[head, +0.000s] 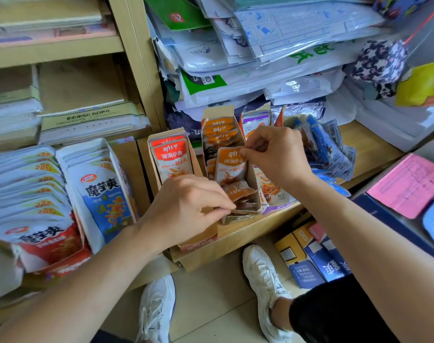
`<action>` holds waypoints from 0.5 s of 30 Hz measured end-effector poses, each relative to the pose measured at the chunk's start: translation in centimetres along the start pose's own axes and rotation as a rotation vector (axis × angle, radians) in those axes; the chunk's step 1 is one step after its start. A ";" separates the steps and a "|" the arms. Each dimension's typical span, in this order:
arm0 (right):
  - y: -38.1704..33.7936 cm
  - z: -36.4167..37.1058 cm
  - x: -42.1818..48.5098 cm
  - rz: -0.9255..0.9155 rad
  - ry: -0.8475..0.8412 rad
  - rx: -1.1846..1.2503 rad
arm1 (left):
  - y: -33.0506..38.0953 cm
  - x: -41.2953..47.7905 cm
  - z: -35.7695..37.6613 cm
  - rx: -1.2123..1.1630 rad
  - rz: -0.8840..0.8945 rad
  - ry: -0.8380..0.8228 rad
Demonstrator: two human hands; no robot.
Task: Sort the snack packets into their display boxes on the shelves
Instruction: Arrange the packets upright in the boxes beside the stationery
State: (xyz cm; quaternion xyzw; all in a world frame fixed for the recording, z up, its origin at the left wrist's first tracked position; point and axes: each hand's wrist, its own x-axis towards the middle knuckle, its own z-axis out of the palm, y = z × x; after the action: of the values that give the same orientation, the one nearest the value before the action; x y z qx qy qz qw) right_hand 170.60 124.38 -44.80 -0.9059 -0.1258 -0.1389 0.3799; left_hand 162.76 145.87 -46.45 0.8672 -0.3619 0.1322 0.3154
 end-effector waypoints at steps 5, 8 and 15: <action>-0.5 1.4 0.0 -0.017 0.084 -0.011 | 0.5 -0.6 0.6 -0.037 0.028 -0.060; -0.2 1.0 -0.2 -0.061 -0.045 -0.042 | 0.4 -0.5 0.6 -0.011 -0.006 0.000; 0.0 -0.9 -0.8 -0.141 -0.182 0.009 | 0.4 -0.4 0.4 0.030 -0.046 0.080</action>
State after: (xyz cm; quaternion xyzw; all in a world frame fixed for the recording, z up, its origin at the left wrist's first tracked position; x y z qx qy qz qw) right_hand 169.72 123.64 -44.40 -0.9020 -0.2239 -0.0820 0.3600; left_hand 162.23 145.58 -46.75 0.8739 -0.3271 0.1648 0.3195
